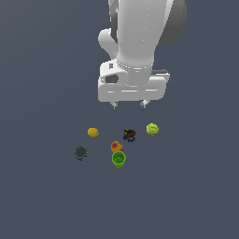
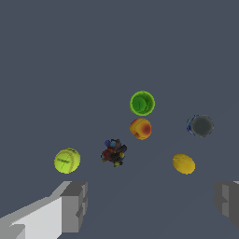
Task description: Pick up a designated object from a clutter of objects.
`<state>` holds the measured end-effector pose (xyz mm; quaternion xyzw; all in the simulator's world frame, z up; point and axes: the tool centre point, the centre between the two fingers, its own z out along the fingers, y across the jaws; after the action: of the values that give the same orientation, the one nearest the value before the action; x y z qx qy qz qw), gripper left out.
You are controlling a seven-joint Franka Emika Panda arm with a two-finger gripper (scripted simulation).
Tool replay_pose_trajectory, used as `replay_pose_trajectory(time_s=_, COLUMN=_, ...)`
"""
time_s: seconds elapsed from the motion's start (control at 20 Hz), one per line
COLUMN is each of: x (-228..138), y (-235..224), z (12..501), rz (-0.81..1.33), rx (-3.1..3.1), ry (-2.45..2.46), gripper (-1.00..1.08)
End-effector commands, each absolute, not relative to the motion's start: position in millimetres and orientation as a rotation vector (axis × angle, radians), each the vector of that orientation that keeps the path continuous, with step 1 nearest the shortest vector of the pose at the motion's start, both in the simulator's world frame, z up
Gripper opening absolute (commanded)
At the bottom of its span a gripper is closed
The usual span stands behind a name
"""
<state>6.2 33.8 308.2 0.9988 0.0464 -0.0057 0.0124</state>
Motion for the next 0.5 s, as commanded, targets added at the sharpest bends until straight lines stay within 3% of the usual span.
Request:
replay_pose_trajectory(time_s=0.0, x=6, y=34, z=305, rz=-0.018, rx=3.114, ry=0.137, gripper=1.00)
replay_pose_trajectory(time_s=0.45, x=5, y=39, z=264, rz=-0.014, rx=3.121, ry=0.049, gripper=1.00)
